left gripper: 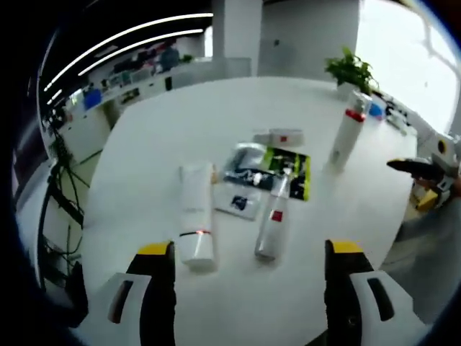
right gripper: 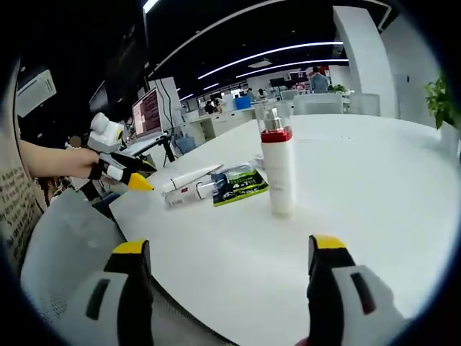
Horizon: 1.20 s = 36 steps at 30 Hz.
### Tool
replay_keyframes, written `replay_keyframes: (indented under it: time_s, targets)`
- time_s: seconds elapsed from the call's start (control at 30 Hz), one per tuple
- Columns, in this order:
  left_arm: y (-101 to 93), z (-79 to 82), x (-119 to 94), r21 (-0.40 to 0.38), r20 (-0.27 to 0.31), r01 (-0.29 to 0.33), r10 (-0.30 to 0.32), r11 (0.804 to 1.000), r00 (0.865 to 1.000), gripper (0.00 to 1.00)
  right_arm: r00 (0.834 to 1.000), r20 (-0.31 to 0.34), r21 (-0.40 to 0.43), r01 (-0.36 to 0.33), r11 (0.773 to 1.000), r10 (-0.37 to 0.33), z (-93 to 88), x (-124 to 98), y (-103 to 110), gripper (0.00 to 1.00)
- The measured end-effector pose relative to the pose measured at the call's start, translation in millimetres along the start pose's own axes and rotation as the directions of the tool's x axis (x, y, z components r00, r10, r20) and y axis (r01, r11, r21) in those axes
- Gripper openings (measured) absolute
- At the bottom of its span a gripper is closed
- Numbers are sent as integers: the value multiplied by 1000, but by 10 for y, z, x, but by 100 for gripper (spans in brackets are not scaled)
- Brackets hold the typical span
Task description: Arrange the skincare products in the storage area until every visible bottle or jar stands upright without overlapping.
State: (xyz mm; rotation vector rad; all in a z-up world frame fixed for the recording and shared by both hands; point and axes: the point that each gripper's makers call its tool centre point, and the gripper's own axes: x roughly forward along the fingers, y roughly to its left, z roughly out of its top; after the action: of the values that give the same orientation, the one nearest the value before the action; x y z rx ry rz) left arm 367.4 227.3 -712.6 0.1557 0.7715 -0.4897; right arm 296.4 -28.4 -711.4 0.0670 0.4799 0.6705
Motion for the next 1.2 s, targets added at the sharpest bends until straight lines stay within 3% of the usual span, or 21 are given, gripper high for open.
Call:
replay_keyframes:
  time_s: [0.5,1.2]
  targets:
    - [261,146,258,2,-32,4,-4,1000,999,81,999,-12,20,34,999,-34,-42,-22,-36,90]
    - [489,178,683,10,-156,-3,5,1000,988,68,997,-36,66,77,995,-74,-197,-19,-103,90]
